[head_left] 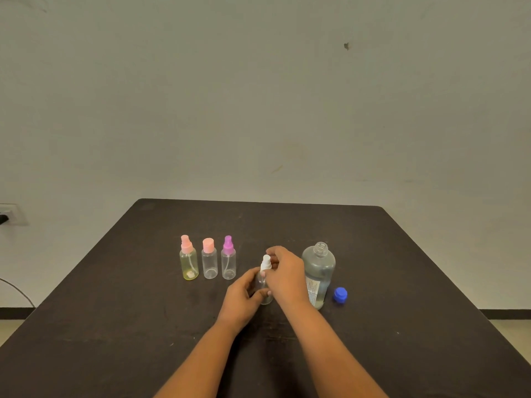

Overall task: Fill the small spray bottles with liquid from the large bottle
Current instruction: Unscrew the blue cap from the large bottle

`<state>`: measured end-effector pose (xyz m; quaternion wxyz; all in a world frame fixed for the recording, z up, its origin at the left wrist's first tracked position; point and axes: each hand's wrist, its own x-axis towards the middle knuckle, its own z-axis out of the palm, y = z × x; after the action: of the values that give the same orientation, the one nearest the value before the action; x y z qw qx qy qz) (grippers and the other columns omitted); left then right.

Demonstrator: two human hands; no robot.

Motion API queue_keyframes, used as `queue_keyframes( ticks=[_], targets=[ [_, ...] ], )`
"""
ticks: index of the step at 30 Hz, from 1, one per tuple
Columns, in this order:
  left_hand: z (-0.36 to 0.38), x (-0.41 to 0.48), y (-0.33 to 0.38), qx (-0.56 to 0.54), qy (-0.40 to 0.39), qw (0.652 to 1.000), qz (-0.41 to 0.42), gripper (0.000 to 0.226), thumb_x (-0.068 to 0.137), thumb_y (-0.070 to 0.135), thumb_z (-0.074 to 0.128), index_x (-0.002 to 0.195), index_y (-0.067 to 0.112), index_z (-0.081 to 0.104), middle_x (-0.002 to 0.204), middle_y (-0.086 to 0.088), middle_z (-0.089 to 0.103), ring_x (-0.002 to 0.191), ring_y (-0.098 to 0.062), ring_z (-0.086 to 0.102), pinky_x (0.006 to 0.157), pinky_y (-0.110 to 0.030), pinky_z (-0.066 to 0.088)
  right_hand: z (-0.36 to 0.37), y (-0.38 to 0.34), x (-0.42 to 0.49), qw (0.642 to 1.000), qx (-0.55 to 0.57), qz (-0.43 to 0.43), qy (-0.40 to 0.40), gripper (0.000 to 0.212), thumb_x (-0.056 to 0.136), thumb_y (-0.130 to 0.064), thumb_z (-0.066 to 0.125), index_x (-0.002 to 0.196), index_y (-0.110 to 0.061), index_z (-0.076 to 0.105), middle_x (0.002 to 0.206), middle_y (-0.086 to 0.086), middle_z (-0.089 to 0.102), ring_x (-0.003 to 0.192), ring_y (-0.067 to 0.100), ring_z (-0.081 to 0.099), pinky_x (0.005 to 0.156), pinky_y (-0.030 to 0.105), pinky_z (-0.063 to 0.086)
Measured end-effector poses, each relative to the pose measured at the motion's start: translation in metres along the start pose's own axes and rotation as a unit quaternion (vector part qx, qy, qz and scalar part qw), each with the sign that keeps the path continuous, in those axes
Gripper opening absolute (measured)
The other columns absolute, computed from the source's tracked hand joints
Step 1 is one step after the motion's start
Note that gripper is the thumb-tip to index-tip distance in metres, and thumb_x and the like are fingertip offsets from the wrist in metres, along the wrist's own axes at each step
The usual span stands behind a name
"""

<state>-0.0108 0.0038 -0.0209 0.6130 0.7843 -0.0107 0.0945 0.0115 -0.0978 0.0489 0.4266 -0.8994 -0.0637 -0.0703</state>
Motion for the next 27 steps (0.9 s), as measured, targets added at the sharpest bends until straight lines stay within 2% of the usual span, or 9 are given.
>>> queue_keyframes(
  ticks=[2, 4, 8, 12, 15, 18, 22, 25, 27],
  targets=[
    [0.0000, 0.0007, -0.0013, 0.000, 0.001, 1.000, -0.001, 0.044, 0.082, -0.001, 0.063, 0.115, 0.027, 0.055, 0.105, 0.014, 0.066, 0.100, 0.003, 0.062, 0.086, -0.015, 0.049, -0.0004, -0.0011, -0.0004, 1.000, 0.009, -0.001, -0.004, 0.045, 0.079, 0.000, 0.062, 0.121, -0.015, 0.057, 0.115, 0.004, 0.060, 0.104, 0.017, 0.057, 0.088, 0.029, 0.050],
    [0.0001, 0.0009, -0.0019, 0.005, 0.001, 1.000, -0.002, 0.044, 0.083, -0.002, 0.061, 0.113, 0.030, 0.056, 0.107, 0.014, 0.066, 0.103, -0.002, 0.062, 0.090, -0.021, 0.050, 0.0012, -0.0019, -0.0008, 1.000, -0.002, 0.001, -0.012, 0.047, 0.077, -0.008, 0.070, 0.121, -0.017, 0.055, 0.115, 0.001, 0.057, 0.104, 0.016, 0.056, 0.085, 0.028, 0.051],
    [0.0005, 0.0012, -0.0018, 0.024, 0.001, 1.000, 0.001, 0.045, 0.084, 0.000, 0.060, 0.107, 0.038, 0.055, 0.107, 0.013, 0.066, 0.104, -0.003, 0.061, 0.092, -0.023, 0.049, 0.0033, -0.0026, -0.0021, 0.999, -0.046, -0.006, 0.006, 0.036, 0.079, -0.025, 0.072, 0.111, -0.017, 0.058, 0.106, 0.001, 0.052, 0.096, 0.014, 0.053, 0.076, 0.020, 0.044],
    [0.0007, 0.0018, -0.0034, 0.015, 0.002, 1.000, 0.003, 0.045, 0.083, -0.002, 0.060, 0.110, 0.034, 0.057, 0.104, 0.011, 0.068, 0.099, 0.001, 0.063, 0.089, -0.022, 0.051, 0.0027, -0.0019, -0.0019, 0.999, -0.048, -0.019, 0.007, 0.027, 0.083, -0.014, 0.065, 0.109, -0.016, 0.060, 0.106, 0.003, 0.056, 0.094, 0.014, 0.053, 0.077, 0.021, 0.043],
    [0.0006, 0.0028, -0.0053, 0.012, -0.002, 1.000, 0.000, 0.044, 0.083, -0.001, 0.061, 0.118, 0.026, 0.056, 0.107, 0.012, 0.067, 0.100, 0.002, 0.062, 0.090, -0.021, 0.050, 0.0020, -0.0020, -0.0022, 1.000, -0.022, -0.021, 0.004, 0.035, 0.085, -0.003, 0.057, 0.117, -0.016, 0.059, 0.113, 0.003, 0.059, 0.103, 0.016, 0.056, 0.084, 0.022, 0.045],
    [0.0004, 0.0023, -0.0045, 0.008, -0.002, 1.000, 0.001, 0.041, 0.083, 0.000, 0.061, 0.114, 0.027, 0.057, 0.106, 0.012, 0.067, 0.099, 0.001, 0.063, 0.087, -0.019, 0.050, 0.0033, -0.0036, -0.0029, 1.000, -0.014, -0.020, 0.002, 0.041, 0.083, -0.006, 0.062, 0.122, -0.017, 0.055, 0.116, 0.002, 0.055, 0.107, 0.015, 0.055, 0.085, 0.021, 0.045],
    [0.0003, 0.0018, -0.0030, 0.020, 0.000, 1.000, -0.009, 0.034, 0.085, 0.003, 0.062, 0.113, 0.022, 0.058, 0.100, 0.016, 0.065, 0.096, 0.004, 0.061, 0.080, -0.012, 0.049, 0.0065, -0.0048, -0.0025, 0.998, -0.046, -0.027, 0.015, 0.036, 0.079, -0.026, 0.072, 0.110, -0.014, 0.057, 0.106, 0.001, 0.049, 0.090, 0.011, 0.047, 0.076, 0.018, 0.039],
    [0.0004, 0.0020, -0.0031, 0.018, -0.003, 1.000, -0.004, 0.038, 0.085, 0.003, 0.061, 0.113, 0.029, 0.057, 0.101, 0.015, 0.067, 0.097, 0.002, 0.062, 0.082, -0.015, 0.050, 0.0065, -0.0046, -0.0015, 0.998, -0.064, -0.023, 0.009, 0.027, 0.085, -0.018, 0.065, 0.111, -0.015, 0.057, 0.106, 0.002, 0.053, 0.095, 0.015, 0.053, 0.074, 0.019, 0.038],
    [0.0005, 0.0017, -0.0023, 0.006, -0.002, 1.000, -0.003, 0.042, 0.084, 0.001, 0.061, 0.112, 0.032, 0.056, 0.102, 0.016, 0.067, 0.098, 0.004, 0.062, 0.083, -0.015, 0.050, 0.0054, -0.0047, -0.0011, 0.999, -0.043, -0.017, 0.001, 0.031, 0.086, -0.009, 0.061, 0.116, -0.016, 0.057, 0.112, 0.004, 0.056, 0.103, 0.018, 0.055, 0.078, 0.020, 0.043]
  ],
)
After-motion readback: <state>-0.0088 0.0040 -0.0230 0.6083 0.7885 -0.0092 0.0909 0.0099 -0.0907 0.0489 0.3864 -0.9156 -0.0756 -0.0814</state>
